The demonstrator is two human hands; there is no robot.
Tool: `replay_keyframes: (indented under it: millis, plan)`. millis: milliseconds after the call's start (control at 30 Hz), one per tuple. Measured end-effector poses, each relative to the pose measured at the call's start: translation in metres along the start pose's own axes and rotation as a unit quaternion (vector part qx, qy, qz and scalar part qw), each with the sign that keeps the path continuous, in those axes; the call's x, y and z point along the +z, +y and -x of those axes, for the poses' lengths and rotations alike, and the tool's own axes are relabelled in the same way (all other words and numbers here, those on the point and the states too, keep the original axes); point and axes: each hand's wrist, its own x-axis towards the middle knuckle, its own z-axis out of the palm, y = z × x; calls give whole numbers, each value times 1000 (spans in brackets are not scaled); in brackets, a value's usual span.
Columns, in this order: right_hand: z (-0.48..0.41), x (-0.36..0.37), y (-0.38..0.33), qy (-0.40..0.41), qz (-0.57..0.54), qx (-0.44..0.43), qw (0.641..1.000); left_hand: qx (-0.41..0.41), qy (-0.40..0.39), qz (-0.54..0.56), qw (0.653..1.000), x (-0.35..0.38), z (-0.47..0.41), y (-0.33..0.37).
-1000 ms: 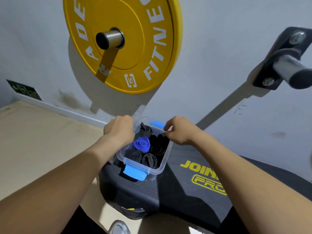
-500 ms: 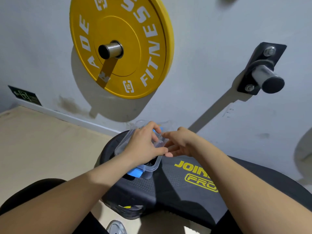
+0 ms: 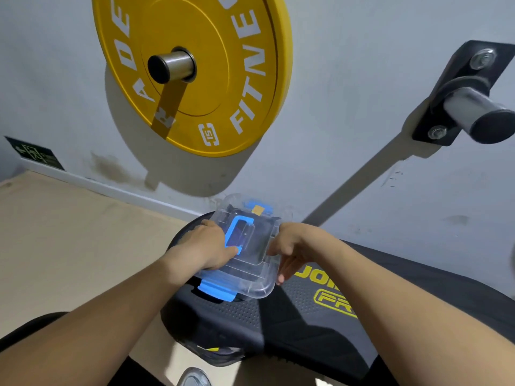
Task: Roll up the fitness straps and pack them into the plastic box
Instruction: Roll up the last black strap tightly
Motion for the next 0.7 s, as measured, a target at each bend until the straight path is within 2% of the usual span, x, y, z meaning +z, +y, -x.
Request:
replay_keyframes:
  millis: [100,167,300,400,567,633,700]
  plan:
    - [-2,-9,-7,49,-29,-29,998,9,68,9,998,-6,-10,-5]
    - [-4,-4,-8,50,-8,-21,998,-6,79,22,997,-11,-14,-9]
    - [-18,10,-7,34,54,8,998,2,37,12,999,-7,-22,-13]
    - [-21,5,-7,2,60,14,998,2,28,20,999,-7,-25,-21]
    - [-30,-13,1,-48,50,60,996,2,-5,108,994,-8,-35,-41]
    - [-36,-12,-3,3,42,67,997,-16,-25,122,992,-8,-37,-44]
    - [-43,-16,-2,89,28,54,994,-39,-54,124,990,-7,-38,-43]
